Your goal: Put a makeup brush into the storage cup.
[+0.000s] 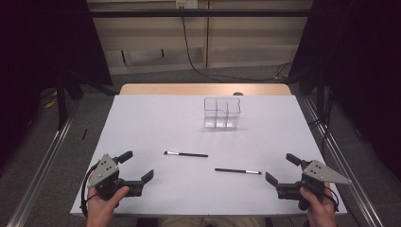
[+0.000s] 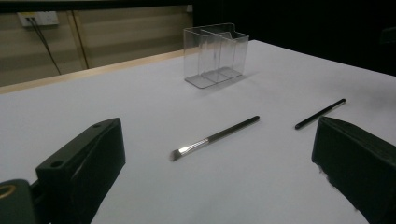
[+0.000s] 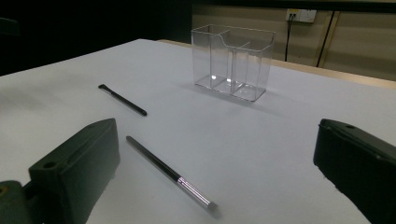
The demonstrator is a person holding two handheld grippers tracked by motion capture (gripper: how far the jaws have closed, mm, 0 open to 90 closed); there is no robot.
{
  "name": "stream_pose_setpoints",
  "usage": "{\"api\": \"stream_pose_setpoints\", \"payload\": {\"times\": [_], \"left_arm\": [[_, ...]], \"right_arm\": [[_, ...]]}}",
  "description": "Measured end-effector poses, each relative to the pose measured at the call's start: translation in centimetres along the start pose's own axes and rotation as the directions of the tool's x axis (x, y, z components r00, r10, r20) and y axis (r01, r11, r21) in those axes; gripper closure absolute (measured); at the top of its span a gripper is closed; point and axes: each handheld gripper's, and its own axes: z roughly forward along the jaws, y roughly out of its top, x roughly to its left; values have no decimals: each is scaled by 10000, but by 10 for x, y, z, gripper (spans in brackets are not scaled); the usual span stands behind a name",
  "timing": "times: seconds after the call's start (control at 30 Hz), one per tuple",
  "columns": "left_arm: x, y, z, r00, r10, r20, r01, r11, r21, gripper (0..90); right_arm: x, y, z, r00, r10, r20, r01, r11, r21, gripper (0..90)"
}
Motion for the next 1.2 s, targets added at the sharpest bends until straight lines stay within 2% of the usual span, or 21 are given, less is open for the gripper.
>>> {"api": "stream_pose_setpoints", "payload": {"times": [0.1,0.17,0.23,0.4,0.8,1.03,1.13,1.2], "left_arm": [[0,3,10,9996,233,138,-235,9996,132,27],[0,4,16,9996,115,270,-118,9999,98,27],[1,6,21,9992,245,305,-250,9996,160,27],[7,10,28,9997,117,203,-115,9999,-59,26],[10,22,46,9989,-42,468,57,9994,-331,27],[11,37,59,9972,267,705,-245,9992,-327,27],[9,42,64,9960,284,843,-251,9989,-402,26],[11,42,68,9967,259,770,-228,9989,-404,27]], "right_arm": [[0,0,0,10000,7,-13,-7,10000,1,1],[1,0,0,10000,-19,11,19,10000,30,1],[2,0,0,10000,-59,-8,59,10000,57,1],[2,0,0,10000,-18,52,18,10000,69,1],[2,0,1,10000,-61,-4,61,10000,36,1],[2,0,2,10000,-82,42,82,10000,57,1],[3,0,1,10000,-93,25,93,9999,58,1],[3,0,1,10000,-84,39,84,9999,70,1]]}}
